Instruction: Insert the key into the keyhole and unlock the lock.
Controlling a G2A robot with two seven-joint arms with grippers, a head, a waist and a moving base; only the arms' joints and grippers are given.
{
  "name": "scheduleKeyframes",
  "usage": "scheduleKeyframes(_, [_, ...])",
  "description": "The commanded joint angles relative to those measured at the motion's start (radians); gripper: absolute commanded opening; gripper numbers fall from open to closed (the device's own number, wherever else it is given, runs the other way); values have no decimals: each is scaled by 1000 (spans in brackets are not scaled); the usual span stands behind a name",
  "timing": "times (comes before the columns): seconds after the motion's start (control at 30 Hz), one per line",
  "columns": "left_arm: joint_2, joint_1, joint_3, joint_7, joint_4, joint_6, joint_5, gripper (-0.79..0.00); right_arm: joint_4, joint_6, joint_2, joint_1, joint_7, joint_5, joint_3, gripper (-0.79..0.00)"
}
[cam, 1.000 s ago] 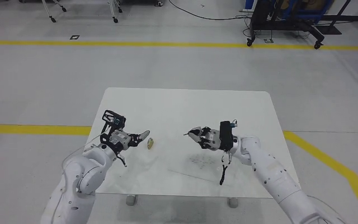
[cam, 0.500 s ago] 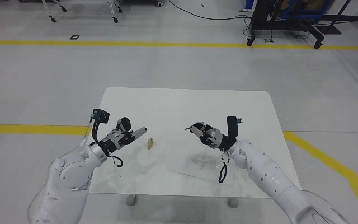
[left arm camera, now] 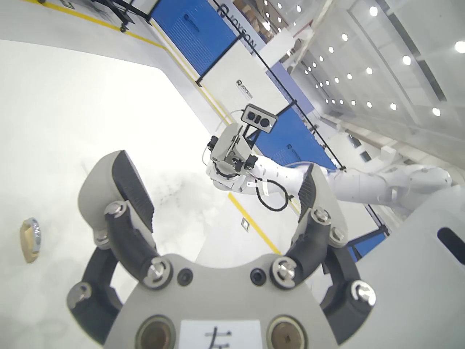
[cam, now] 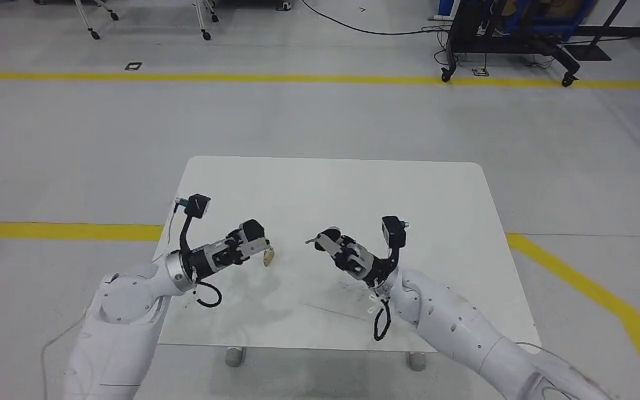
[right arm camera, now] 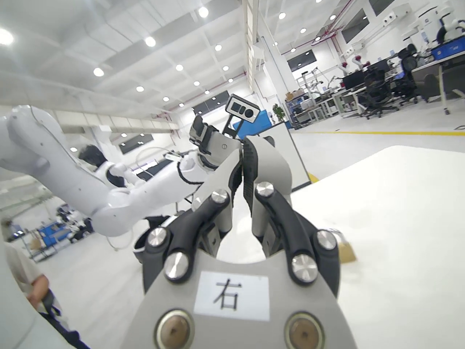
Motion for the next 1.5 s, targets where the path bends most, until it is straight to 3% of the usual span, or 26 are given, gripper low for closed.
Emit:
scheduleKeyframes(0.0, [2,-3,21,-42,-1,-28,-8,-175,3,0,-4,32,61,151,-63,-785])
scheduleKeyframes(0.07, [5,-9,32,-69,4,-34,-17,-366,-2,0,-7,57,106,254,-100,-785])
scheduleKeyframes(0.1, [7,-12,32,-69,7,-33,-11,-397,1,0,-8,68,129,291,-113,-785])
scheduleKeyframes(0.37, [15,-15,38,-41,10,-30,1,-434,36,0,-17,113,257,409,-149,-785])
scheduleKeyframes(0.7, [22,-29,63,-17,15,-4,30,-422,15,0,-26,105,361,476,-143,-785])
scheduleKeyframes(1.03, [30,-35,85,2,13,17,63,-459,5,0,-37,86,479,550,-103,-785])
scheduleKeyframes(1.17, [34,-39,88,7,16,20,57,-554,2,0,-42,75,537,580,-79,-785])
scheduleKeyframes(1.27, [36,-40,87,13,17,20,53,-785,6,0,-46,67,578,598,-57,-785])
scheduleKeyframes(1.47, [42,-43,93,5,16,20,49,-785,6,0,-56,47,660,633,-11,-785])
